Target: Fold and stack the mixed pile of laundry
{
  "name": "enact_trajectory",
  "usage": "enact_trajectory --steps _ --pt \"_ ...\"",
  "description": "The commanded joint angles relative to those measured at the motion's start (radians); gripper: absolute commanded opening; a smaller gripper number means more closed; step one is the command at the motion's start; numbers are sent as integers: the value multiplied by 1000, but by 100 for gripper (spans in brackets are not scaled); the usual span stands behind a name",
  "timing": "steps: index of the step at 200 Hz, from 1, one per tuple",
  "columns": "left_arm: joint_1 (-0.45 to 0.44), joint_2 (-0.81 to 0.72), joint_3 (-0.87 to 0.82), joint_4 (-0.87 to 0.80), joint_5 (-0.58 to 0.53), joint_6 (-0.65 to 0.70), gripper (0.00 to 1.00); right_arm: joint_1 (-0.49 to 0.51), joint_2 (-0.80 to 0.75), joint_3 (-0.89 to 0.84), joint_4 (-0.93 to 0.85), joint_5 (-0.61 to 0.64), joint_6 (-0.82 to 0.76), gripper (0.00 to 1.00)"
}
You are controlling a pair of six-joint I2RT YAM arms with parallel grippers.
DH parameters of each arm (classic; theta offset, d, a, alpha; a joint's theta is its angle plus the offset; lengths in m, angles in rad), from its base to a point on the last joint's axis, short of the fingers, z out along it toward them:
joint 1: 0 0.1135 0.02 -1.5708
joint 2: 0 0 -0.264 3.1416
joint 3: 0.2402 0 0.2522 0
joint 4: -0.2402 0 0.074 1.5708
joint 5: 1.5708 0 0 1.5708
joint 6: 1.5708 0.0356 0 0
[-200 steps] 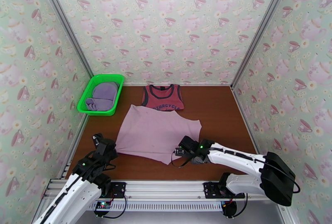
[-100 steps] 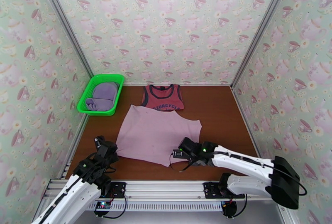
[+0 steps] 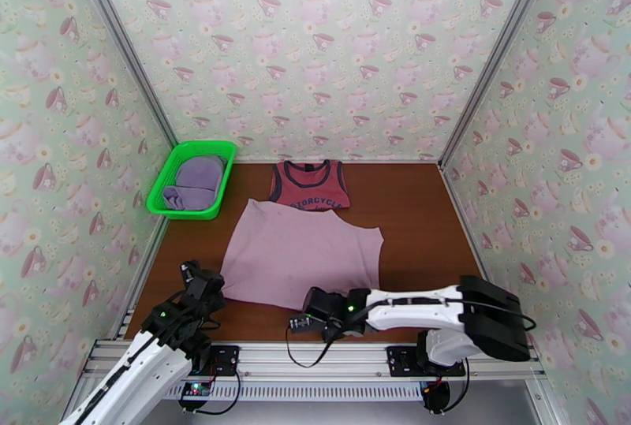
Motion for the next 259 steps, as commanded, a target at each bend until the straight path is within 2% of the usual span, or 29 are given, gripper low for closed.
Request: enact_trajectory --steps 1,37,79,102,133,212,238,259 --pt "-5 -12 -8 -104 -124 -334 0 19 41 54 83 -4 52 69" --pt "-7 -21 -12 -104 -125 -334 0 25 75 52 89 32 97 65" --pt "-9 -22 -12 -104 -127 -334 0 25 94 33 98 70 141 47" --pt "-11 -35 -12 -114 -124 -343 0 27 109 30 104 80 157 30" --pt "-16 -65 -19 -140 -114 -378 0 35 119 26 111 54 169 0" --pt "-49 -136 -23 -214 -102 -464 0 103 97 7 97 56 167 0" --pt "-49 -103 15 -200 -130 -443 0 102 68 1 91 79 172 0" --pt "-48 -14 80 -164 -163 -397 0 99 31 4 78 98 173 0"
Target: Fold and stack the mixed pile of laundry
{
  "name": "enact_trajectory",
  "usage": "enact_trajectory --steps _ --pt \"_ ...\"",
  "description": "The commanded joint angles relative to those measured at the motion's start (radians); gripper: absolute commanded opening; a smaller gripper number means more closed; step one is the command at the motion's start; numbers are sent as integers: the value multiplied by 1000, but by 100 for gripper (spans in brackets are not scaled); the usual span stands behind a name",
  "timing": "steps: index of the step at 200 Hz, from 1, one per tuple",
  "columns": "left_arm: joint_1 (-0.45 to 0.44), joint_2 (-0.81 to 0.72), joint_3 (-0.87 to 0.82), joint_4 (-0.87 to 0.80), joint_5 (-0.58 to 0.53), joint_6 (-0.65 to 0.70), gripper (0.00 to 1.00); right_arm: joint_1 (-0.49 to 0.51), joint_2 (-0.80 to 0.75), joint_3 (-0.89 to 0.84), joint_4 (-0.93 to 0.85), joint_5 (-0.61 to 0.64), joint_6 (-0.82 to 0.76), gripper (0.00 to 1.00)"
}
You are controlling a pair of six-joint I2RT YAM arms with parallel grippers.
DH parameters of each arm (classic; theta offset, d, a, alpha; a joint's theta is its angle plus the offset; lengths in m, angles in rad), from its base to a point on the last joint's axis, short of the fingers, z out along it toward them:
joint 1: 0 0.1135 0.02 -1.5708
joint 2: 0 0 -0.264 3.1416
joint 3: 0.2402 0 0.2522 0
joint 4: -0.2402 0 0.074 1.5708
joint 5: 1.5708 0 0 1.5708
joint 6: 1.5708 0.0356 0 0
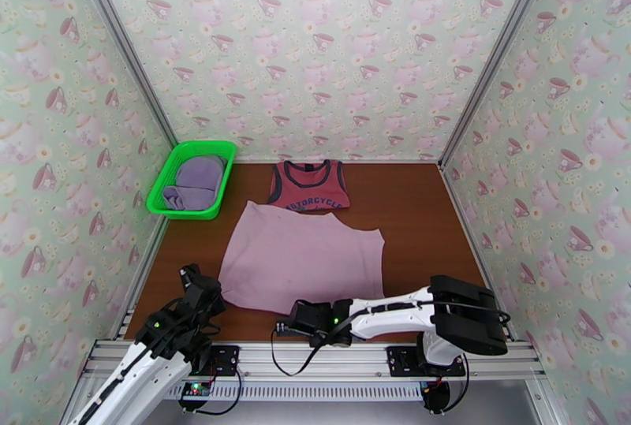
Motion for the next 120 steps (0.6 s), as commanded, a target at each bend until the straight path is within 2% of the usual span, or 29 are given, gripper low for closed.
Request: enact_trajectory --steps 1,30,64,120 --pt "-4 85 90 -117 -203 -349 0 8 -54 -11 -25 23 14 0" --pt "0 276 211 -39 -237 -234 0 -34 -119 -5 -44 16 14 0" --pt "8 525 321 57 -254 -110 0 -126 -173 -10 -46 -18 -10 0" --pt "65 816 448 195 -300 75 0 -279 -131 18 -24 -119 -77 0"
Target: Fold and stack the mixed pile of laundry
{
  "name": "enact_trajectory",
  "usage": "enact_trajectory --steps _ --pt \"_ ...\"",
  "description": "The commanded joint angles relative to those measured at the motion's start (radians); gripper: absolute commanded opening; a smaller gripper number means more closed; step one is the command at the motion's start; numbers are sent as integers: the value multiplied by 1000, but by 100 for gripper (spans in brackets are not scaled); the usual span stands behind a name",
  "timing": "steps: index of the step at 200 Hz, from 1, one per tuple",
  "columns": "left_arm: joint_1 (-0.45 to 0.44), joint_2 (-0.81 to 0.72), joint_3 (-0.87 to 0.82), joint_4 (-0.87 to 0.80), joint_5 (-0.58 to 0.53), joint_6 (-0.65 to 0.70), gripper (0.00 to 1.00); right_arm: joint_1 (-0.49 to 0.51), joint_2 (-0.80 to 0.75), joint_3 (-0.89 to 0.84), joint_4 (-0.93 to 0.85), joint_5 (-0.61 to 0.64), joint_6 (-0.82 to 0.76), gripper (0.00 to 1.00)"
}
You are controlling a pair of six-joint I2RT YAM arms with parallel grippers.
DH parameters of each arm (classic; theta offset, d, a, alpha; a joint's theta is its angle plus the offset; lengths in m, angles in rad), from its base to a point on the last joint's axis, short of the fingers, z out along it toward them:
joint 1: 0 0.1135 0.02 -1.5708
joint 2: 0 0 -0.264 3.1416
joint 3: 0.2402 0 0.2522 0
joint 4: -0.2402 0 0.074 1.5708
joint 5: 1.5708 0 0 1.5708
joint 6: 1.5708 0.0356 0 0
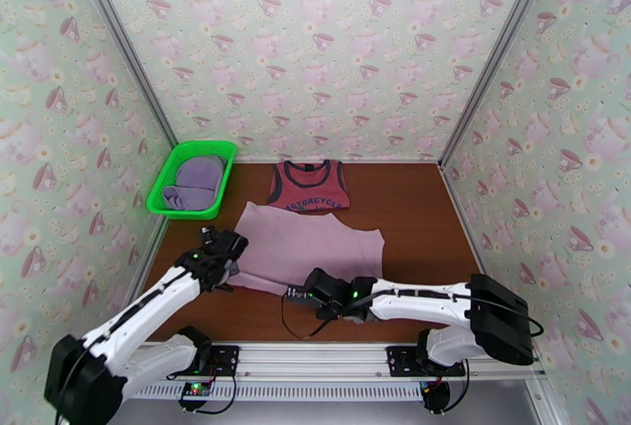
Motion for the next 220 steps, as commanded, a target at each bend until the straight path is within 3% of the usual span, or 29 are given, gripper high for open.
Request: enact_trajectory --steps 1,47,67,72,89,105,134,153,174,191,220 --pt "31 89 59 62 -114 -20 0 -40 29 19 5 -64 -46 0" --pt "72 286 109 169 -86 83 0 -101 113 70 14 -73 -73 0" --pt "80 360 132 183 -94 109 21 -119 136 81 39 -45 -65 0" --pt "82 375 136 188 -99 115 32 -124 141 83 44 -37 -63 0" --pt "86 415 148 206 -110 134 68 -136 152 85 73 -3 -41 20" --pt "90 444 159 213 -117 148 78 -145 154 84 94 32 -12 38" --pt "96 432 179 186 -136 159 78 -166 104 81 108 94 85 52" --pt "108 372 207 185 -111 211 73 -210 8 69 121 112 152 63" --pt "151 371 328 201 80 349 70 -326 -108 63 160 87 231 76" --pt "173 456 471 165 238 436 68 -447 -149 109 150 -27 276 78" --pt "193 653 676 135 415 517 58 -546 -109 205 112 -198 147 77"
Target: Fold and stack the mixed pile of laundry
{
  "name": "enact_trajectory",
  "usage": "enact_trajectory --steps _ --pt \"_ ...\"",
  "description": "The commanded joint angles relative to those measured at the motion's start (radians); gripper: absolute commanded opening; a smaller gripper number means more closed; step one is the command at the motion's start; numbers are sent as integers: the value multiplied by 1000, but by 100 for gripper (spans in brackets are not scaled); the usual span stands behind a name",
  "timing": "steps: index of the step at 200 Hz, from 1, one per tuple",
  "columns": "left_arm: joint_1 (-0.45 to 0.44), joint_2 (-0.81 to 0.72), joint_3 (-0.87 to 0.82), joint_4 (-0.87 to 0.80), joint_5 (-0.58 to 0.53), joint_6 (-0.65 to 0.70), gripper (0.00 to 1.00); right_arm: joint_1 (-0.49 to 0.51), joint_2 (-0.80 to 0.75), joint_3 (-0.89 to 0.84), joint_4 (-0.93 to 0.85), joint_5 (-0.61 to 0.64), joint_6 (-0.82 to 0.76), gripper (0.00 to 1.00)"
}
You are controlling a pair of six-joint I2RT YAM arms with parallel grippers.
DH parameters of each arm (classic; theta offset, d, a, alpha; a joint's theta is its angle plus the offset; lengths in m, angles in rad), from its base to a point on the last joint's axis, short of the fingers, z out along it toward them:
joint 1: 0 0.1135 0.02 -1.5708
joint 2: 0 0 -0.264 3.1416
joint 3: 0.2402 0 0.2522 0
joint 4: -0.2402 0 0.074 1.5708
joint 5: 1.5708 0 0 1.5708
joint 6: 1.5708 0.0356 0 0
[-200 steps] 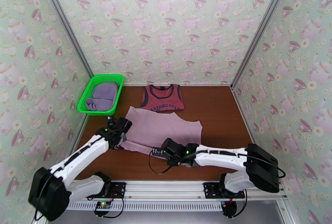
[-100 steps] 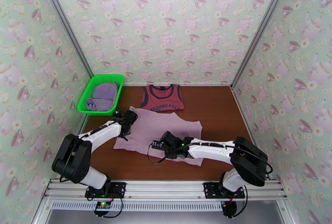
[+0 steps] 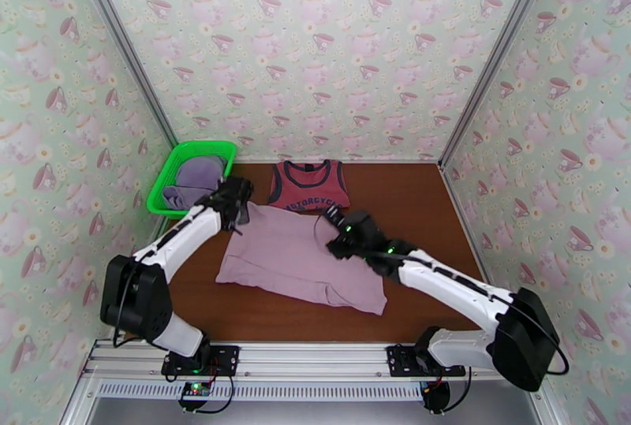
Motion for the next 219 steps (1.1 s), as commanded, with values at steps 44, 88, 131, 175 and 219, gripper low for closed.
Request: enact_trajectory --steps 44,88,131,175,219 --pt "68 426 358 -106 279 90 50 -113 163 148 -31 -269 -64 73" --pt "107 568 481 -109 263 87 46 -114 240 135 8 -327 -35 67" --pt "134 661 563 -97 279 106 47 -114 295 123 36 -342 -20 66" --pt "142 733 606 -90 331 114 48 -142 389 207 8 -296 -25 70" --pt "140 746 588 -77 375 119 46 -189 559 365 -62 -304 -56 70"
